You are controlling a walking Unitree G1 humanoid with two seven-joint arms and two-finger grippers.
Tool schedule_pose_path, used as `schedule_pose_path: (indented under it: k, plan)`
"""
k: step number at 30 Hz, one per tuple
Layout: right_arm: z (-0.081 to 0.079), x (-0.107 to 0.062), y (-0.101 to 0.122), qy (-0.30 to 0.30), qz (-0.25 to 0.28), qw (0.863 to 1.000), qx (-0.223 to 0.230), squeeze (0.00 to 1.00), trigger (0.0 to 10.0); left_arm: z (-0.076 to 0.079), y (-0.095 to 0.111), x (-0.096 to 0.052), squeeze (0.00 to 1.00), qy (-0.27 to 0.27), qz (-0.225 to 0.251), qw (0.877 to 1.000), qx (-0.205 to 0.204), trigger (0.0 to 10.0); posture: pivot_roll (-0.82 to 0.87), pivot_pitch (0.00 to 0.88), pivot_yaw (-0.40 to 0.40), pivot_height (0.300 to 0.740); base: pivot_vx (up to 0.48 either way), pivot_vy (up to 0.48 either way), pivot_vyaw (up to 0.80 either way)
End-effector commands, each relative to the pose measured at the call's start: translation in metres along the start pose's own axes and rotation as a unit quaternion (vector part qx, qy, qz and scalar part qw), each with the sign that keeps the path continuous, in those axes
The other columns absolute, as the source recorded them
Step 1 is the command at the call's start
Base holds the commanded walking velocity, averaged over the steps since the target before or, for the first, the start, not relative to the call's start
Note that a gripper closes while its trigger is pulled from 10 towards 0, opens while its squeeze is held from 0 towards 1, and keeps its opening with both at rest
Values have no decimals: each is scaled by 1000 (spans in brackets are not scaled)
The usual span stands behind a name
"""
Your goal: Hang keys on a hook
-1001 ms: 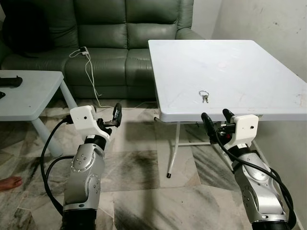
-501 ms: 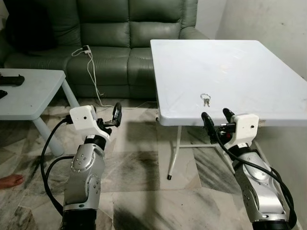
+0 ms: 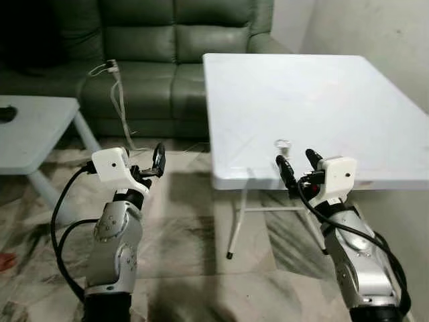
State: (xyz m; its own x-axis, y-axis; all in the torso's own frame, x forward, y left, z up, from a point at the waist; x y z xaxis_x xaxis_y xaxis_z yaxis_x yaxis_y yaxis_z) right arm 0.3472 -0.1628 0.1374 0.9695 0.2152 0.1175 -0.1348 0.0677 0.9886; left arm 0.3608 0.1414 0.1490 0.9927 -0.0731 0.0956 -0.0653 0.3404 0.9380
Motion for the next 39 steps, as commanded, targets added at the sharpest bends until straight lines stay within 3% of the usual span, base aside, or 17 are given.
schedule_pose_path:
  k: [1,39]
  plan:
    - [-4,3,7,5,11,1000,5,0,10000,-7,8,1,0,9,10,1000,9,10000,4,0,-66,740,300,0,0]
    - [-8,2,7,23,5,1000,1,0,10000,-7,8,-1,0,16,12,1000,6,10000,3,0,-77,740,291,0,0]
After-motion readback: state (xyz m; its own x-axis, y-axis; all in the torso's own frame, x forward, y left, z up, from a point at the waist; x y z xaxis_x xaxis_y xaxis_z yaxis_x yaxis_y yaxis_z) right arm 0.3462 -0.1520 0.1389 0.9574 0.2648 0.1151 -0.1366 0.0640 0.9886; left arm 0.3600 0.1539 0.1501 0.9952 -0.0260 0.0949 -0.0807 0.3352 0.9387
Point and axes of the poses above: a point about 5 cm out from each wrist's last joint towards the gripper, its own x axis pointing out of the wrist towards the gripper, its own y axis along the axis of the wrist's last joint, z = x × y, the point moved 6 cm from there along x, pointing out of the wrist towards the gripper, and after that the axes turned 4 degrees about -x, right-handed, at the moved point
